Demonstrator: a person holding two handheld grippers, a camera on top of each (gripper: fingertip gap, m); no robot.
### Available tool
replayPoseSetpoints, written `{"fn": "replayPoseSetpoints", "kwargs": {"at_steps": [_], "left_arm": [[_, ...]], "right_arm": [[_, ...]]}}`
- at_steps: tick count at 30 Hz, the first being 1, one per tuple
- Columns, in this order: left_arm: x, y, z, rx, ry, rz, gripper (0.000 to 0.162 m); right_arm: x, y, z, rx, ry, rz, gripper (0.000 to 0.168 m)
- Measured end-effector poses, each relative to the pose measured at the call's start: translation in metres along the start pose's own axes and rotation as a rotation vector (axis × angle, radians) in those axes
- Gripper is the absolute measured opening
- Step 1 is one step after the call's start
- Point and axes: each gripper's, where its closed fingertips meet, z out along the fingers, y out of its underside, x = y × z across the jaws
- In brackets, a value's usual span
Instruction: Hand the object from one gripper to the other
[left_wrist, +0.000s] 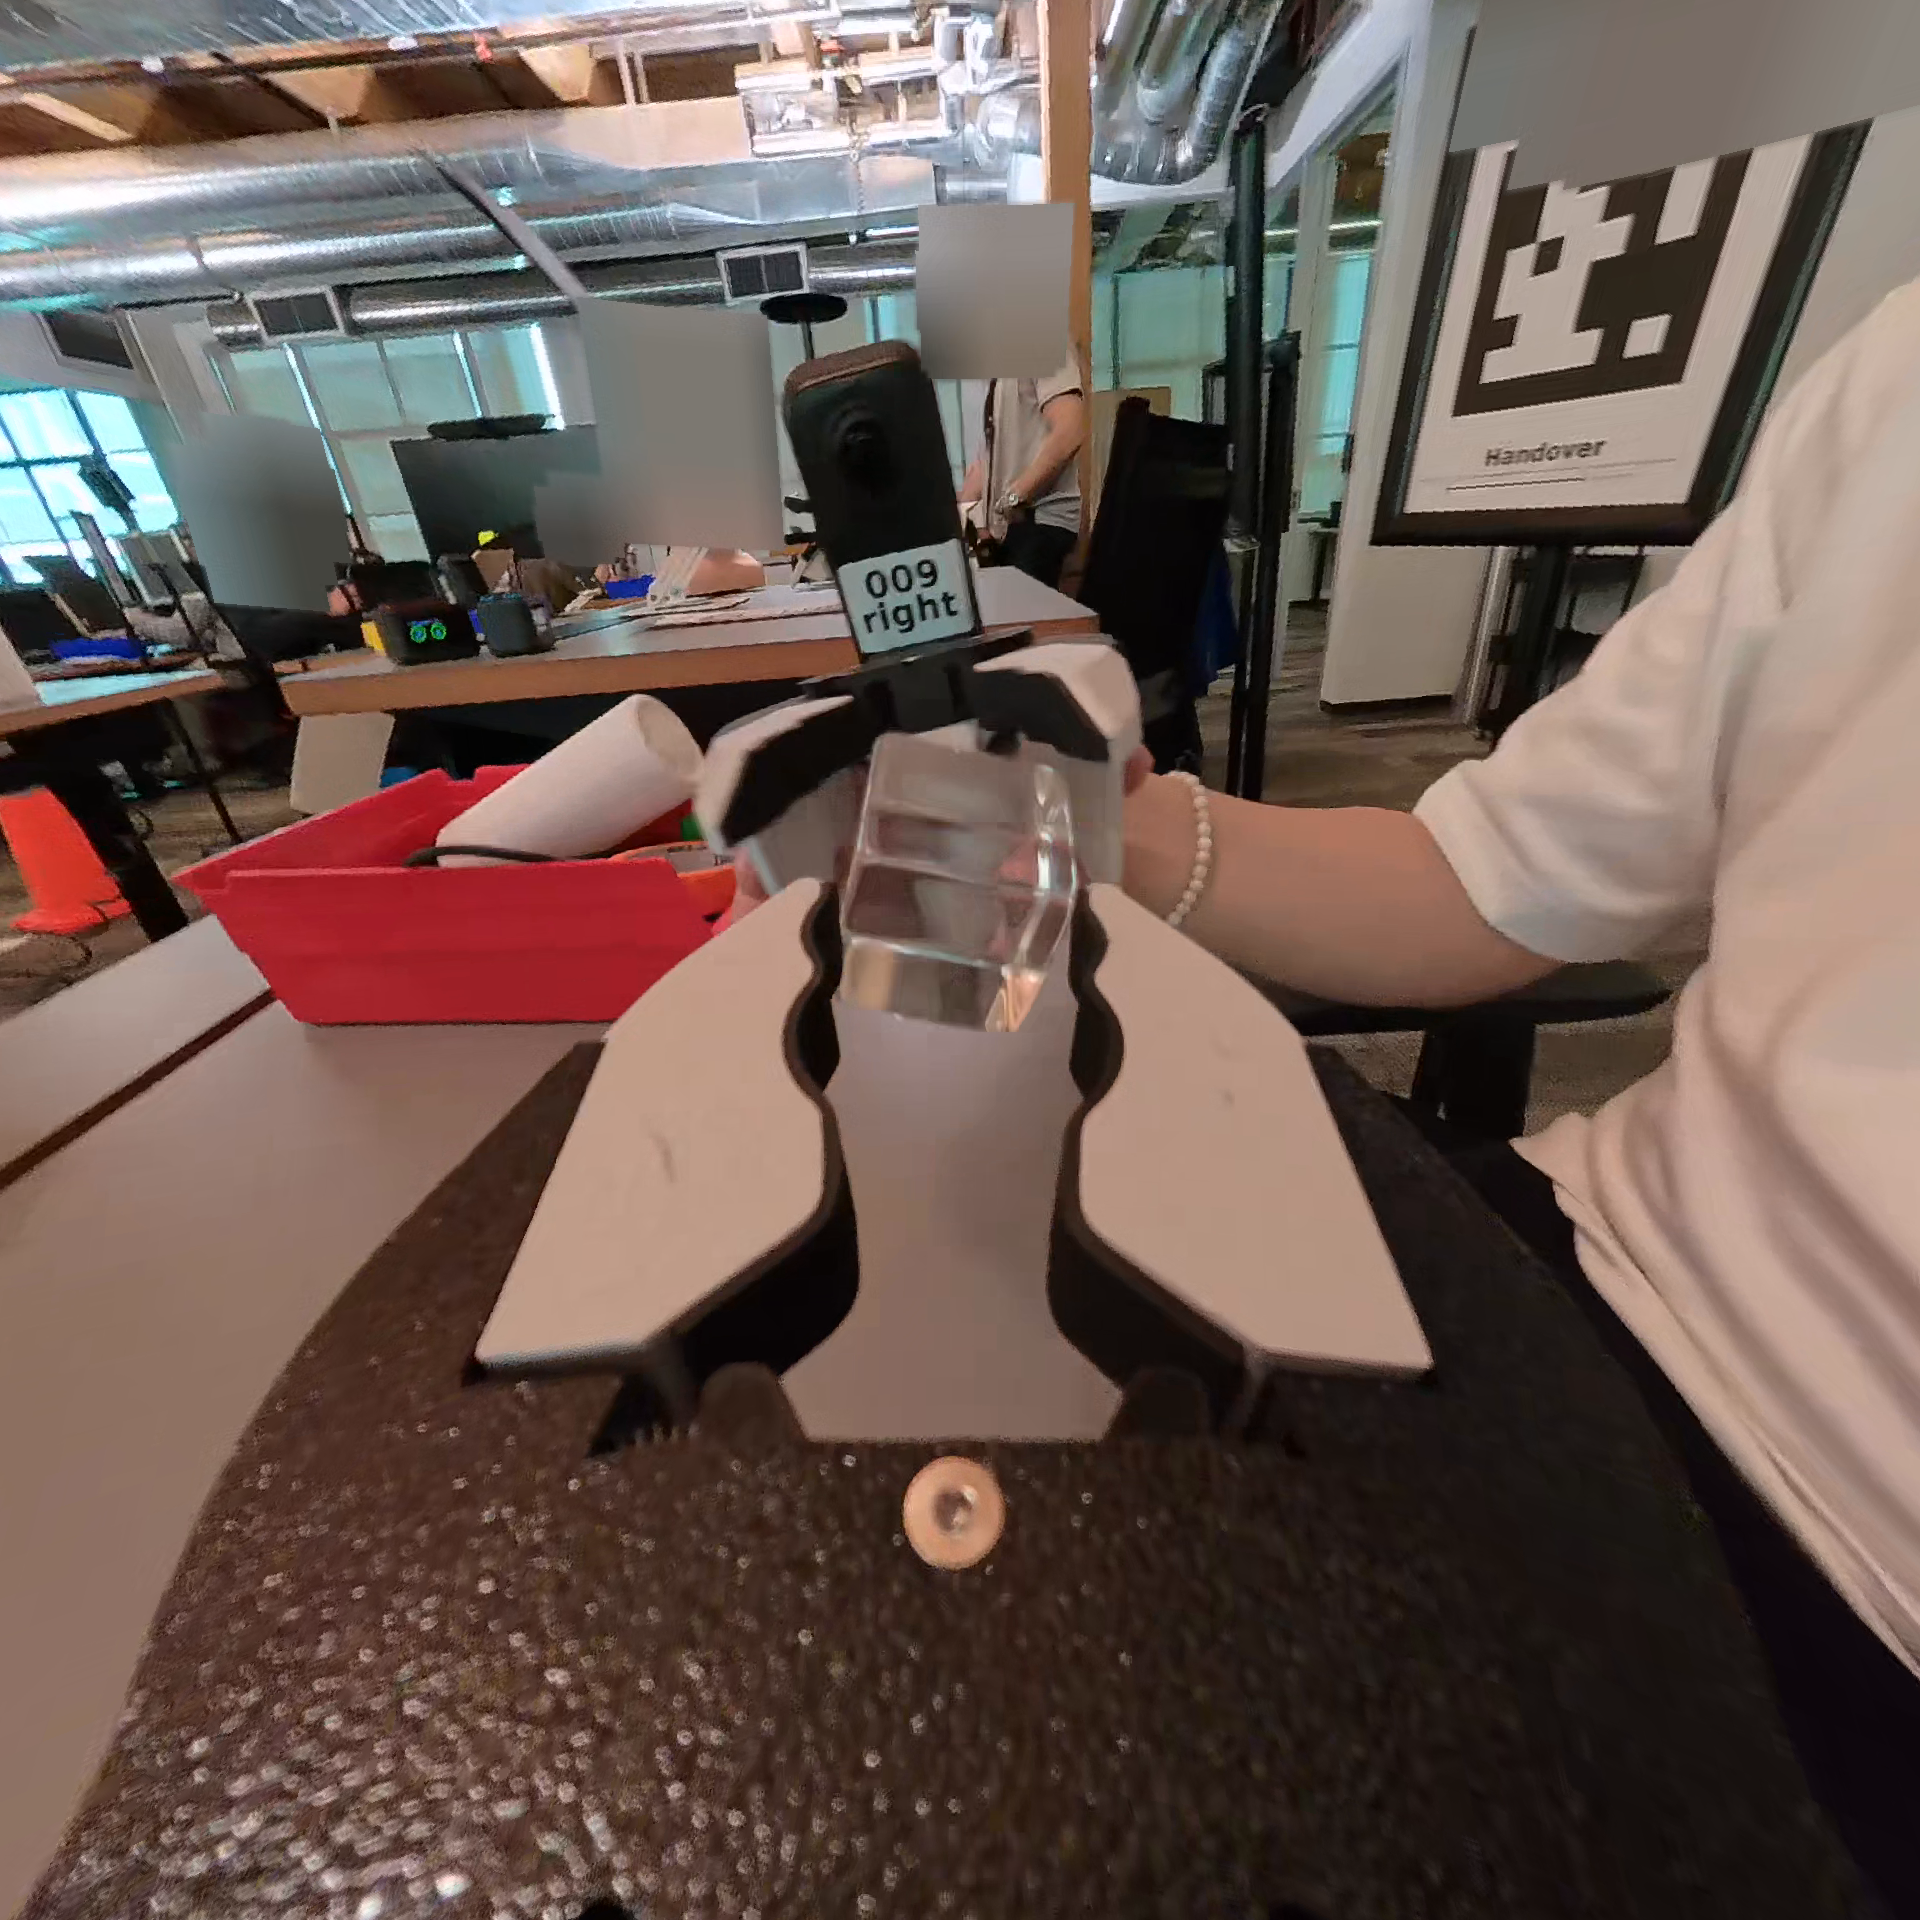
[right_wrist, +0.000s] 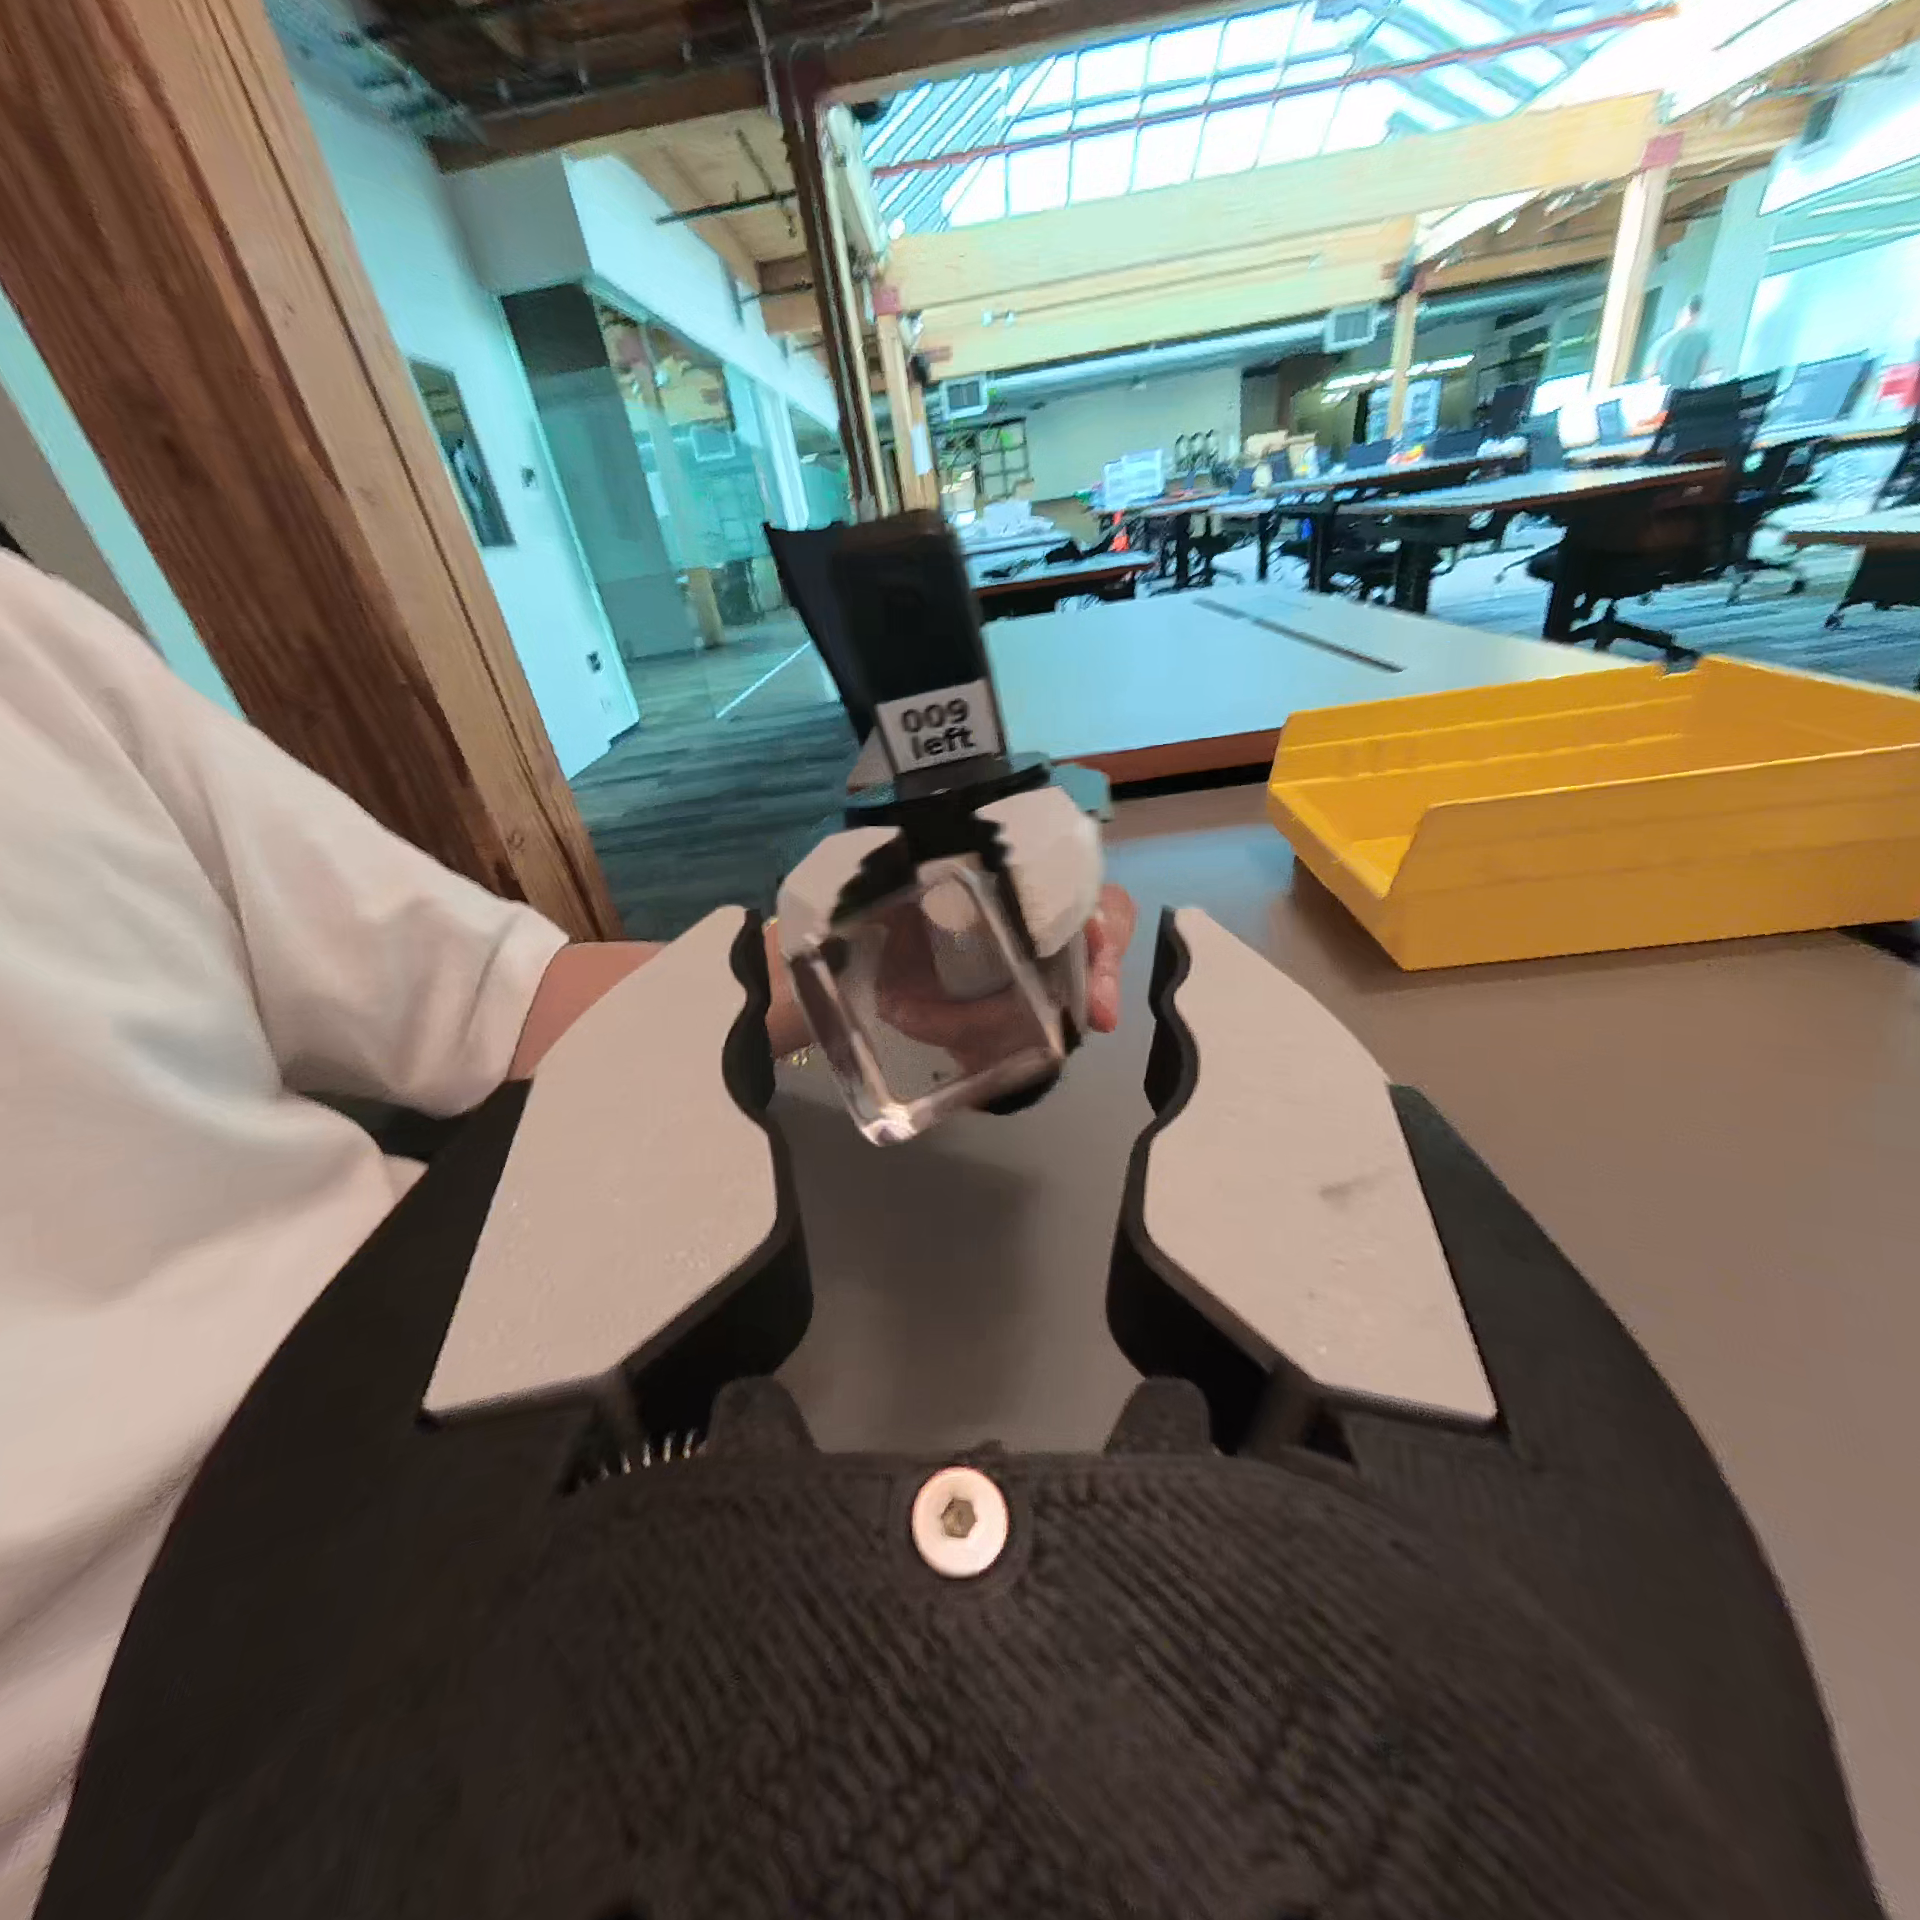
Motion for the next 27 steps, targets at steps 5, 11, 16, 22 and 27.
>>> {"fn": "replayPoseSetpoints", "kwargs": {"at_steps": [5,11,16,22,27], "left_arm": [[-0.029,0.036,0.004,-0.07,-0.147,-0.053,0.04],[-0.04,0.025,-0.005,0.032,-0.17,-0.153,0.04],[-0.038,0.017,-0.009,0.074,-0.153,-0.168,0.041],[-0.038,0.015,-0.011,0.076,-0.164,-0.168,0.04],[-0.05,0.001,-0.013,0.108,-0.314,-0.075,0.045]], "right_arm": [[0.015,0.033,0.005,-0.157,0.084,-0.092,0.073],[0.032,0.03,-0.007,-0.163,0.195,-0.264,0.073],[0.031,0.027,-0.001,-0.114,0.183,-0.226,0.048],[0.036,0.031,0.004,-0.106,0.195,-0.19,0.041],[0.046,0.013,0.003,0.028,0.245,-0.074,0.041]]}}
